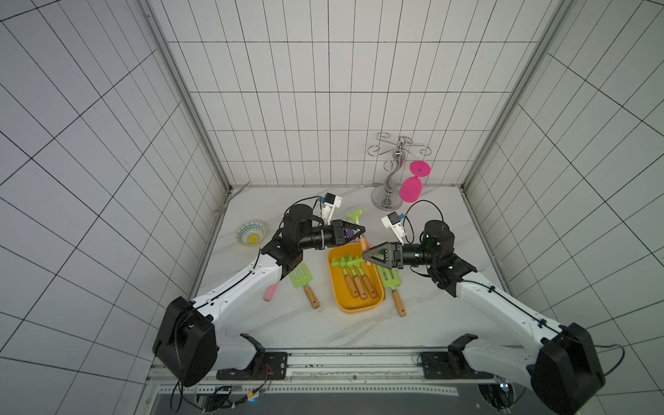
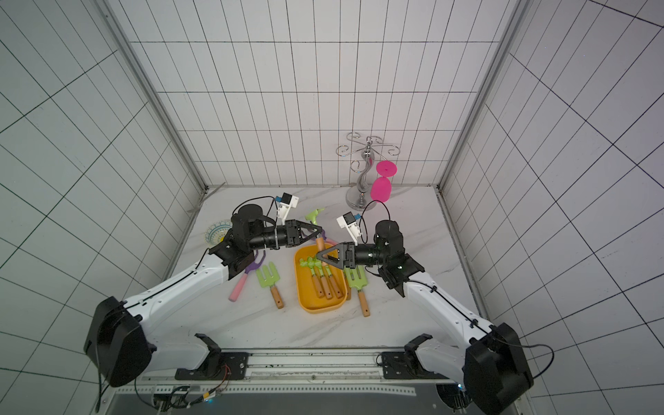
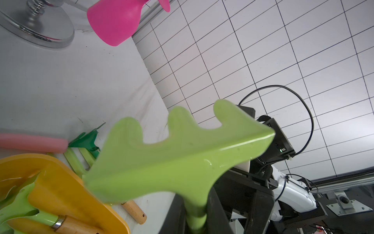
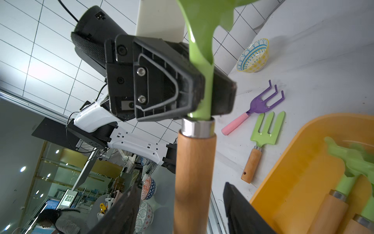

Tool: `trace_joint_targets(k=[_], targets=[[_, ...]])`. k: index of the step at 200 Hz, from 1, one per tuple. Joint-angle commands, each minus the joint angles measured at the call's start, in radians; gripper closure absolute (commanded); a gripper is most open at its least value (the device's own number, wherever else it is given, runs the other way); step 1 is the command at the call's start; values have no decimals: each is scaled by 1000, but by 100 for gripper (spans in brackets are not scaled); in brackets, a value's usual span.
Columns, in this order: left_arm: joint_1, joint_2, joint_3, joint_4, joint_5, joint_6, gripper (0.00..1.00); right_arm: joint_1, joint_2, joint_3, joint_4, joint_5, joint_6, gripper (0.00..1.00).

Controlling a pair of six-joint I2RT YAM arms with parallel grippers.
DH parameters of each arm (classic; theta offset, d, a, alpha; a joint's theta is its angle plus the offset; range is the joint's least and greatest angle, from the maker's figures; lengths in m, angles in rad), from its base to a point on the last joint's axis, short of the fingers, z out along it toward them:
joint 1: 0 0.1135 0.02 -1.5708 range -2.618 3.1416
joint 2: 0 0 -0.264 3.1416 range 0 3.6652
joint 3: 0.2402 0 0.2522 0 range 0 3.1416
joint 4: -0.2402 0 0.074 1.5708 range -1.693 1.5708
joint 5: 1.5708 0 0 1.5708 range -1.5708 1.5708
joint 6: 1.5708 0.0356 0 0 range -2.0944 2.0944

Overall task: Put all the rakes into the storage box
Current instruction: Pick up the rake at the center of the board.

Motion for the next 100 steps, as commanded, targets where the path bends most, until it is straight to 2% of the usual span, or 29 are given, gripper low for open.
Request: trace_joint_targets(k=[1,27,67,81,100], targets=[[-7,2,-7,93,36,2,83,14,-4,-32,83,-25,34,35],[-9,11,-1,103,30,3,84,14,-4,-41,92,-34,43,45],[-19,29,5,95,15,20,83,14,-4,-38,36,-21,11,69],[-30,36,20,60,5,49,75,14,-15,-30,-19,-7,-27,73],[-53,43,51,-33,-33,106,51,14,-44,-18,-108,19,-87,77]])
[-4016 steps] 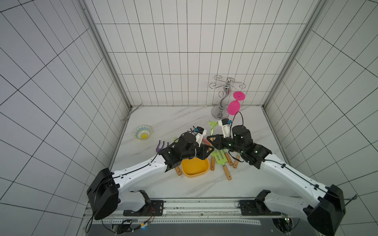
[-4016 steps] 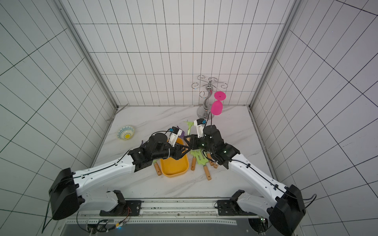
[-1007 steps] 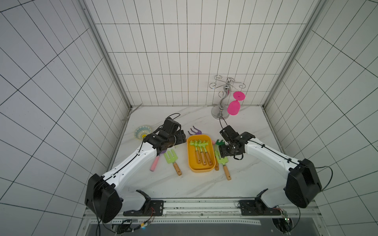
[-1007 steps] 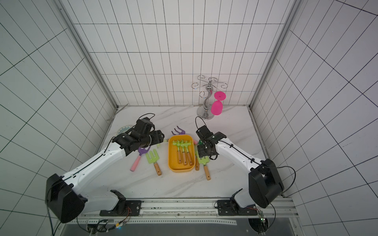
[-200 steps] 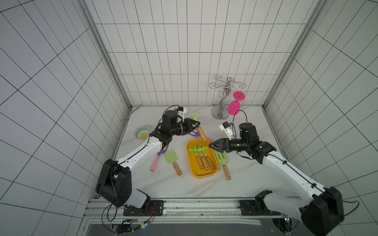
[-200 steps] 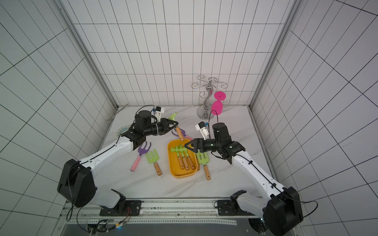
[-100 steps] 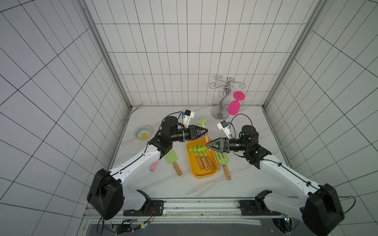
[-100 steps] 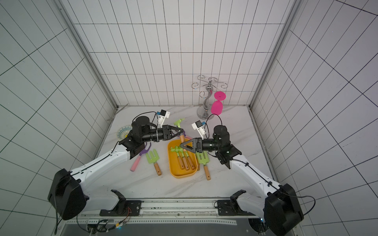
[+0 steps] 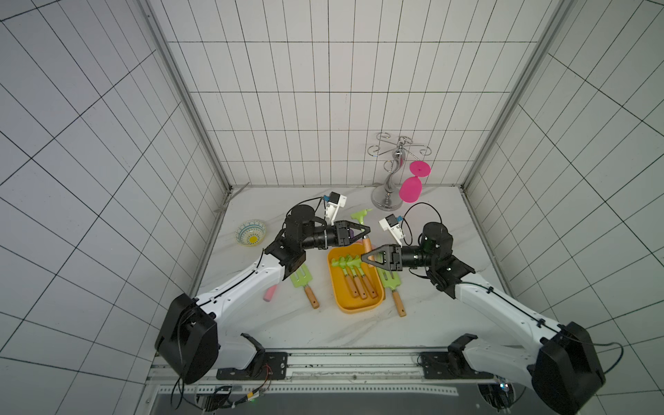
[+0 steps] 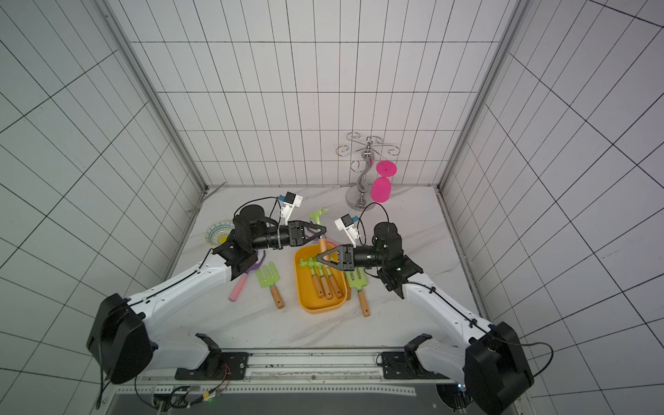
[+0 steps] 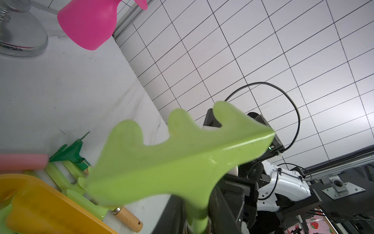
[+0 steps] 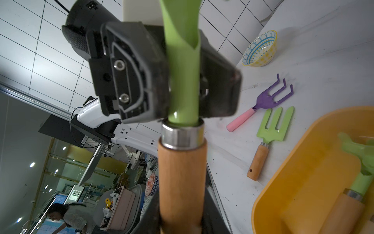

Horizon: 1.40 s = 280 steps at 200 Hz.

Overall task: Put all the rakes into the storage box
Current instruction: Pick up the rake at the center of the board, then place the rake in the storage box.

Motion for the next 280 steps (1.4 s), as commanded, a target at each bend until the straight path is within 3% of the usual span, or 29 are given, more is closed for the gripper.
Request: trace_joint_targets(k=[1,32,53,88,128,157,178,212,280], targets=[[-27,18,46,-92,-47,85,50,3,-43,1,-95,25,-91,77],[-64,0,90,-249,-182,163,32,-3,-102,46,-359,137,-257,82],[-115,-9,153,-428,-361,252,17,-29,-148,45,-441,228,-263,82],[-219,-28,178,-656,-632,271,16,-62,-201,70,-641,399,-287,81],[-305,-161,96,-686,-848,234,14,-59,-131,150,-895,587,-338,79],[-306,-284,74,-733,-1025,224,14,66,5,261,-1083,800,-384,78],[-273,-367,61,-791,-1181,193,11,138,80,278,-1115,834,-340,77],[-102,-396,96,-979,-1144,142,10,254,198,365,-1223,1016,-281,77],[140,-408,29,-1074,-954,165,11,402,496,600,-1369,1133,-210,76]])
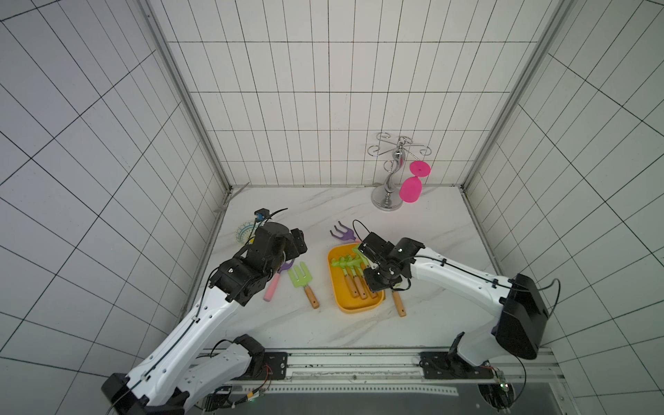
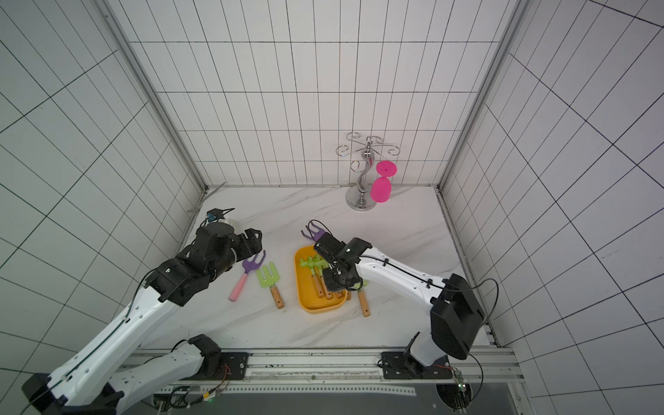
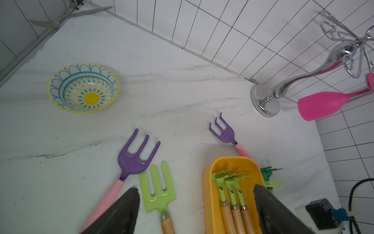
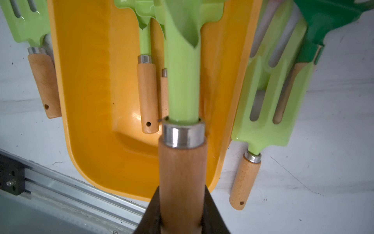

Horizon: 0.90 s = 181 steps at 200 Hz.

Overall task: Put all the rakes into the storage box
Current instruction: Place the rake in the storage box.

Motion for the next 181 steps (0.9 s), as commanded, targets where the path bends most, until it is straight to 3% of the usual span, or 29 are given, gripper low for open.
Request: trace_joint_targets(k=[1,74,148,181], targets=[[56,-1,-25,-58,85,5,11,31,73,79,-101,81,50,76],[88,-22,-87,-31,170,43,11,99,224,150,-190,116,90,76],[94,-61,-111,-54,205,71,11,68,378,244,-237,126,80,74],[94,-81,-121,-61,208,87,11,66,425,272,-244,176,75,68]])
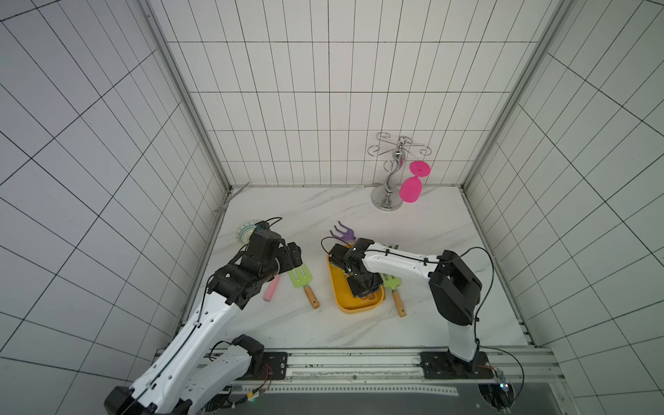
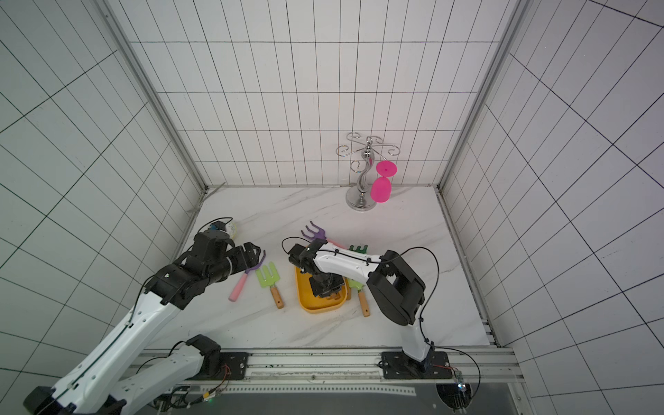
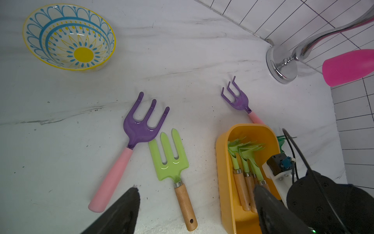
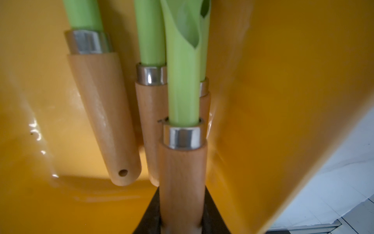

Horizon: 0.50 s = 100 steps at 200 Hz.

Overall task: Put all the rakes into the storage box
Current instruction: Place the rake in the storage box.

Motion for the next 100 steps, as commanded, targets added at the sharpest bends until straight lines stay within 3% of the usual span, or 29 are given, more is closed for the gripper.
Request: trace_joint_targets(k=[1,40,100], targets=[[6,-23,-16,-11,10,30,11,-6,38,50,-46,63,3,68],[7,-13,-22,3,15,41,11,7,43,36,-58,170,-9,46],[7,85,-8,27,32,67,11,4,-90,46,-40,188,-67,30]])
